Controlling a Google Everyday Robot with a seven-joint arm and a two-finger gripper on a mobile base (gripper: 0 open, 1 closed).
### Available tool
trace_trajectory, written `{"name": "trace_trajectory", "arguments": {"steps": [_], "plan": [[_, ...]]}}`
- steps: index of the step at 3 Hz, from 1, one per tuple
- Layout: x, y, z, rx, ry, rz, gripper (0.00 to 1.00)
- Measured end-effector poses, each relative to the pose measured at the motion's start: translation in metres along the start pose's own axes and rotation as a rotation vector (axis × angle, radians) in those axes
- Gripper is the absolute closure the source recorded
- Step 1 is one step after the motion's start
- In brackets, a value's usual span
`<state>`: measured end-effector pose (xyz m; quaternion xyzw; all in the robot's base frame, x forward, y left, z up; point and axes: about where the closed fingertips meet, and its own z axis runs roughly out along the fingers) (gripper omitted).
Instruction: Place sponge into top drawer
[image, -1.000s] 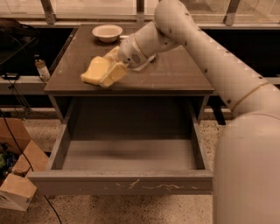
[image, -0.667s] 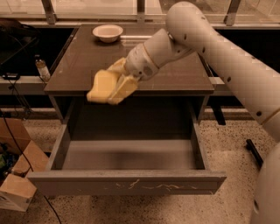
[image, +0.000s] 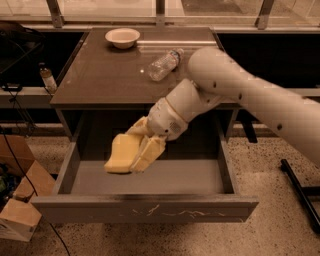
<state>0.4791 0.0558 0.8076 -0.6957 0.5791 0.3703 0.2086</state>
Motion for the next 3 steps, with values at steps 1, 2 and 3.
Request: {"name": "trace_trajectory", "arguments": {"steps": [1,2,3], "plan": [[0.038,0.013,0.036,0.062,-0.025,0.188,1.0],[0.07,0.016,0.067,0.132,-0.055,0.346,0.84],[0.09,-0.008,0.092,0.222,-0.12,0.45,0.6]]}}
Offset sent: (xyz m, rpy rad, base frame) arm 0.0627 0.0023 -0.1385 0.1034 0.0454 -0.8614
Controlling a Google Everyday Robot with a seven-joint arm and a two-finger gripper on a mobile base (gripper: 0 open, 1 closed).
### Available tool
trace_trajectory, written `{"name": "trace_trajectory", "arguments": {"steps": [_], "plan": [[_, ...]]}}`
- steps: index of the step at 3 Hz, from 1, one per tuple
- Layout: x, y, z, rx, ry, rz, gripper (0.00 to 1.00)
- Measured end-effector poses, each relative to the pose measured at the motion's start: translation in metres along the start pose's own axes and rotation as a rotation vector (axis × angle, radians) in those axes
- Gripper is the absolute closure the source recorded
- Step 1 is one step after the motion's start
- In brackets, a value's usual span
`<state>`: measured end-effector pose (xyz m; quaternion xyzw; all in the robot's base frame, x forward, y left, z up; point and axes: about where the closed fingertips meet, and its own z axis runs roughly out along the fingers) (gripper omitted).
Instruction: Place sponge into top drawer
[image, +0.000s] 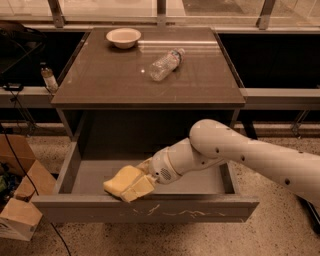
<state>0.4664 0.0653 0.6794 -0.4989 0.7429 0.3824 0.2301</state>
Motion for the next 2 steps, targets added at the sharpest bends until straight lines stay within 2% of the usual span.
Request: {"name": "trace_trajectory", "arguments": {"steps": [1,2], "plan": [[-0.037,-0.066,0.01,0.189,-0.135,0.022,0.28],[-0.073,-0.106,-0.002,0.323,-0.23,0.002,0.06]]}}
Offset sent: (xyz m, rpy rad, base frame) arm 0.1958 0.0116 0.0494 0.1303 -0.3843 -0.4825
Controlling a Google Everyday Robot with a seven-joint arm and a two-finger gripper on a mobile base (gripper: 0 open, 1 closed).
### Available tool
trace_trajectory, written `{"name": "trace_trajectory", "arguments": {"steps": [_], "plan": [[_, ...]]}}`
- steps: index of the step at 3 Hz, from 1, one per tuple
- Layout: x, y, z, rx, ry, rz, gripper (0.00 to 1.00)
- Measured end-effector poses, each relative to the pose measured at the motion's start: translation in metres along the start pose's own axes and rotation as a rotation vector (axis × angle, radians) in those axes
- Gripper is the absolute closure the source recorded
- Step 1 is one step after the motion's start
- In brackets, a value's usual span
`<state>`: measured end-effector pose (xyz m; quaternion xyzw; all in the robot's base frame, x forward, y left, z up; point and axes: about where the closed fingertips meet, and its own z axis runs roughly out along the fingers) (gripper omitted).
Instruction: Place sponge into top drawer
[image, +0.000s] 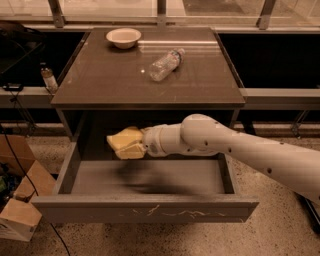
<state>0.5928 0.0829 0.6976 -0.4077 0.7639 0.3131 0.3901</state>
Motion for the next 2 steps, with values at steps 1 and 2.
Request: {"name": "trace_trajectory", "arguments": {"steps": [1,2], "plan": [[-0.0068,-0.0083,0.0006,0.034,-0.025,-0.001,0.0],[-0.0068,-0.0083,0.0006,0.034,-0.025,-0.001,0.0]]}}
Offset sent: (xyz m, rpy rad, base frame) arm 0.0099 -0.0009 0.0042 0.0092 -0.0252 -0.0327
